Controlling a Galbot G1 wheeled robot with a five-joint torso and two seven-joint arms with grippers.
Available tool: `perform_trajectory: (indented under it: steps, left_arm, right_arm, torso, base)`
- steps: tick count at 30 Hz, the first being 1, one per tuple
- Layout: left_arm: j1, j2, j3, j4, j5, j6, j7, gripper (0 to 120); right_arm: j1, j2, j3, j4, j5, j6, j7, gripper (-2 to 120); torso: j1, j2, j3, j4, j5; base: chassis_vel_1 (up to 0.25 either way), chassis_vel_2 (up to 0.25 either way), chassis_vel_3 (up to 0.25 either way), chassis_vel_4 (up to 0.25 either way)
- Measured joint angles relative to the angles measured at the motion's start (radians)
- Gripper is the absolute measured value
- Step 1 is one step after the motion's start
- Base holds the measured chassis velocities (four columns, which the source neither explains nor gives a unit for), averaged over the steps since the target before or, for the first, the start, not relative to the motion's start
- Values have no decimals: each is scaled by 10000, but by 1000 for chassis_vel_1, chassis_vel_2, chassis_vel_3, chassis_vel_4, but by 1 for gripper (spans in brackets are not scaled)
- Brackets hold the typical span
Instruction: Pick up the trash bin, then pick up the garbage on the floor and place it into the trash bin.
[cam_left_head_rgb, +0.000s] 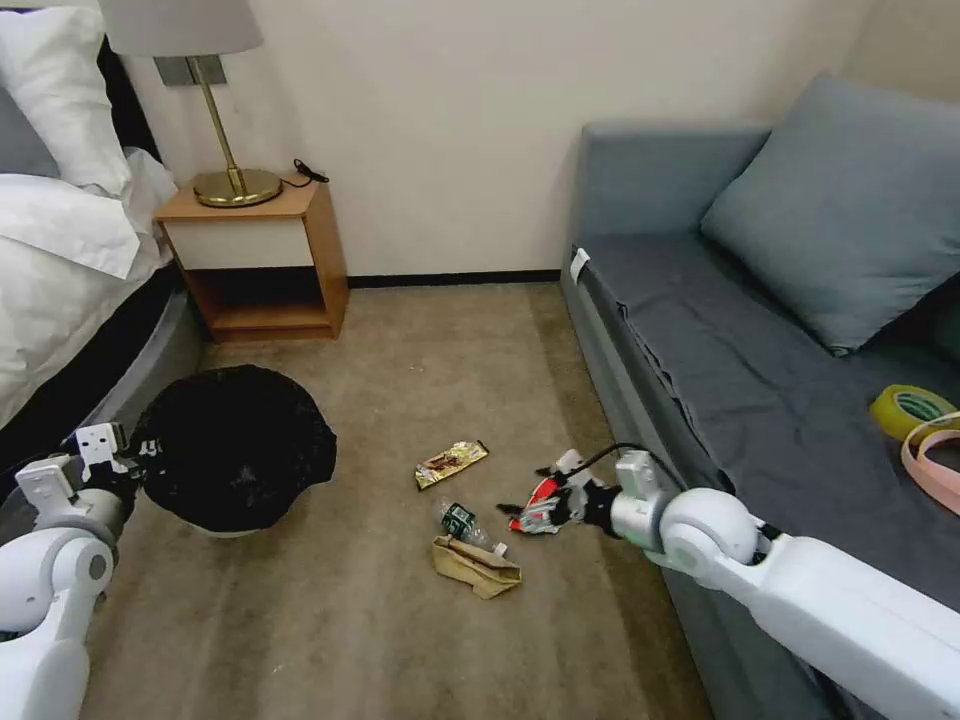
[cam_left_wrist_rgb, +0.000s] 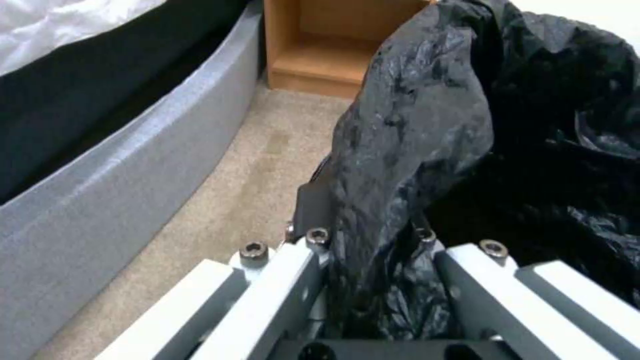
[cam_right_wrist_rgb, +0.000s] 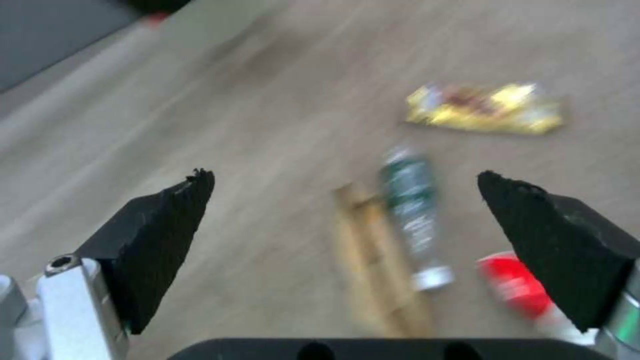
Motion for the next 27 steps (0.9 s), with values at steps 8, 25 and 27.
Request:
perform_trajectory:
  steps: [8, 25, 27]
  left_arm:
    - [76, -14, -73, -5, 6, 8, 25, 4]
    - [358, 274, -596, 678, -191, -521, 434, 4]
    - [312, 319, -597, 750, -215, -539, 450, 4]
  right_arm:
    - [1175, 772, -2129, -940, 509, -674, -377, 100]
    - [2334, 2268, -3892, -4507, -454, -448, -1301, 100]
    - [2309, 2449, -3994, -4891, -675, -375, -1382, 100]
  torso:
    - [0, 0, 0, -3, 0]
    - [0, 0, 0, -1, 1]
    - [0, 0, -1, -1, 2]
  base:
    - [0, 0, 0, 0]
    - [0, 0, 0, 0]
    - [0, 0, 0, 0]
